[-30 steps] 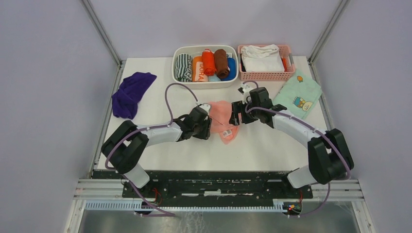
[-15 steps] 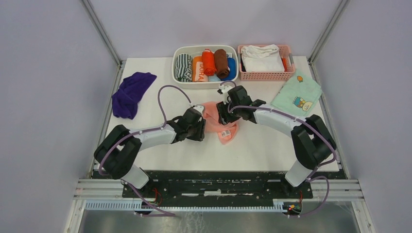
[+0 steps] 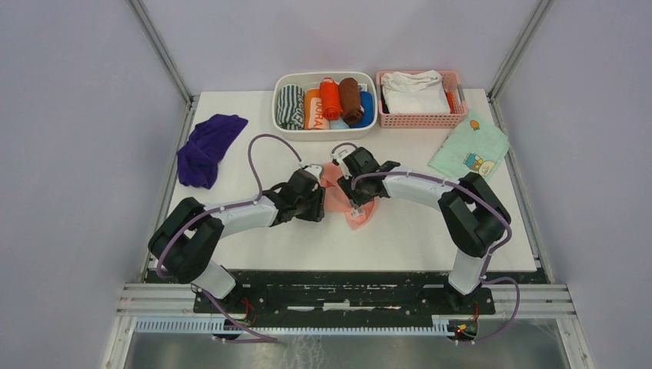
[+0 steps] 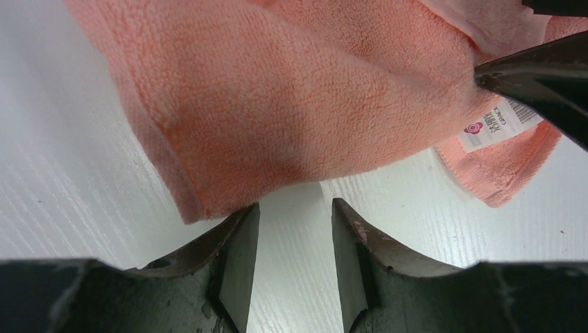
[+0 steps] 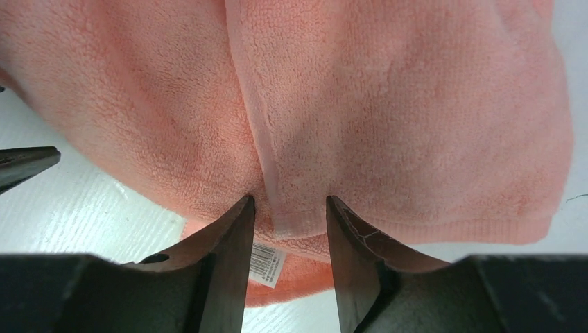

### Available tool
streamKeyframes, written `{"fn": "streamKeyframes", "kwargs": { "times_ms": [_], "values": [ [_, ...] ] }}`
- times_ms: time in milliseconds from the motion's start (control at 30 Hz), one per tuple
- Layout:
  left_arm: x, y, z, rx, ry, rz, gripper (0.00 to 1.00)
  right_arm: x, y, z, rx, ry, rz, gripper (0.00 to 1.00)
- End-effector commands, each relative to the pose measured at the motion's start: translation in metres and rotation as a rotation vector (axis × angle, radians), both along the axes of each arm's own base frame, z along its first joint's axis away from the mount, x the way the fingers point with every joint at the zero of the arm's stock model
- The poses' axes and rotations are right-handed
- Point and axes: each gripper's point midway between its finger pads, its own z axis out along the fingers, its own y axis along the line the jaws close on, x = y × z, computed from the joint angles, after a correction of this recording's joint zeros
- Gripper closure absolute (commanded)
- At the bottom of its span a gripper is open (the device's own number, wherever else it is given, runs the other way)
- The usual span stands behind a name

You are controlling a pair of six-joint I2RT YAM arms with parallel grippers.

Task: Roll the towels
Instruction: Pick up the towel at the center of the board.

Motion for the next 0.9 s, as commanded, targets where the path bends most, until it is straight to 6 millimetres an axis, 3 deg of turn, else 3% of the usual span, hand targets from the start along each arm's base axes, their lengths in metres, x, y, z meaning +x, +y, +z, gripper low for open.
{"fn": "streamKeyframes", "kwargs": {
  "times_ms": [0, 167, 433, 667, 867],
  "values": [
    [0.014, -0.012, 0.019, -0.077, -0.049, 0.016, 0.50, 0.012, 0.002, 0.007, -0.056, -0.050, 0.014, 0.49],
    [0.016, -0.012, 0.020, -0.087, -0.049, 0.027, 0.50, 0.016, 0.001, 0.012, -0.086, -0.081, 0.012, 0.54],
    [0.021, -0.007, 0.028, -0.118, -0.063, 0.055, 0.49, 0.028, -0.012, 0.051, -0.113, -0.188, -0.052, 0.99],
    [0.027, -0.003, 0.031, -0.138, -0.069, 0.095, 0.45, 0.043, -0.031, 0.106, -0.047, -0.300, -0.217, 1.00],
    [0.040, 0.001, 0.029, -0.137, -0.072, 0.136, 0.43, 0.061, -0.071, 0.143, 0.100, -0.301, -0.438, 1.00]
  ]
}}
